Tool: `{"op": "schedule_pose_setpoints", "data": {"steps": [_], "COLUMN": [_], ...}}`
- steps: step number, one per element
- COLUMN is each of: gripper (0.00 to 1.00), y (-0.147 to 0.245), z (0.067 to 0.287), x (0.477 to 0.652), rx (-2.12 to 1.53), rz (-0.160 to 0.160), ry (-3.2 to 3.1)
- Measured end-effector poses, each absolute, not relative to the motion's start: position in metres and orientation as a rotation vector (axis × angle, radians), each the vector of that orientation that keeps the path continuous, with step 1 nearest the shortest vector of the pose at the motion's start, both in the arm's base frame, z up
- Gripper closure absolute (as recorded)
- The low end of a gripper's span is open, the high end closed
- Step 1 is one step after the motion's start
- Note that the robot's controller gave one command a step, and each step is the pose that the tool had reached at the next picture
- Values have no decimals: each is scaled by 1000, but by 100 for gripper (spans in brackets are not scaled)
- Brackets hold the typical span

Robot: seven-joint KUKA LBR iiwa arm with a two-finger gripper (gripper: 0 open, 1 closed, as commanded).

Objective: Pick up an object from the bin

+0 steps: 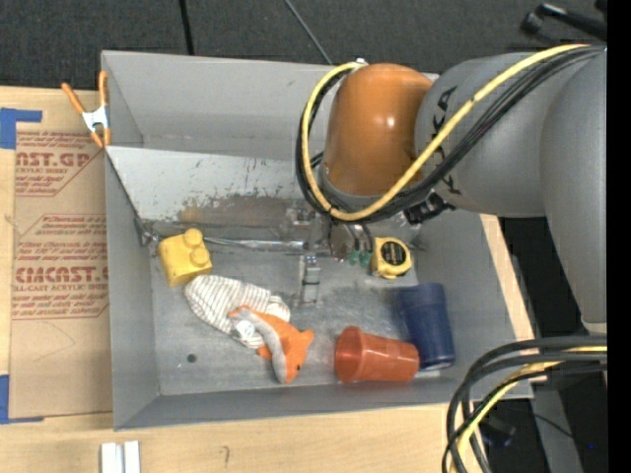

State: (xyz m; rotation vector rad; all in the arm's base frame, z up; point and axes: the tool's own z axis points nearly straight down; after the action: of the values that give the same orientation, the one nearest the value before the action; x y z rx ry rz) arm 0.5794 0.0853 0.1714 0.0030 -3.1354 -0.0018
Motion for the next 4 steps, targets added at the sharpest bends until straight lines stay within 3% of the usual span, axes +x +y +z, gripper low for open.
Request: {"op": "schedule_pose_setpoints", "data": {"steps": [1,2,3,4], "gripper": [0,0,0,0], "y": [85,132,165,135], "z": [176,113,57,101], "x": [581,560,551,545], "rx": [1,-20,-3,-253], "rz": [-3,-4,-5,-1], "ry": [-3143,-3148,-3140,-3129]}}
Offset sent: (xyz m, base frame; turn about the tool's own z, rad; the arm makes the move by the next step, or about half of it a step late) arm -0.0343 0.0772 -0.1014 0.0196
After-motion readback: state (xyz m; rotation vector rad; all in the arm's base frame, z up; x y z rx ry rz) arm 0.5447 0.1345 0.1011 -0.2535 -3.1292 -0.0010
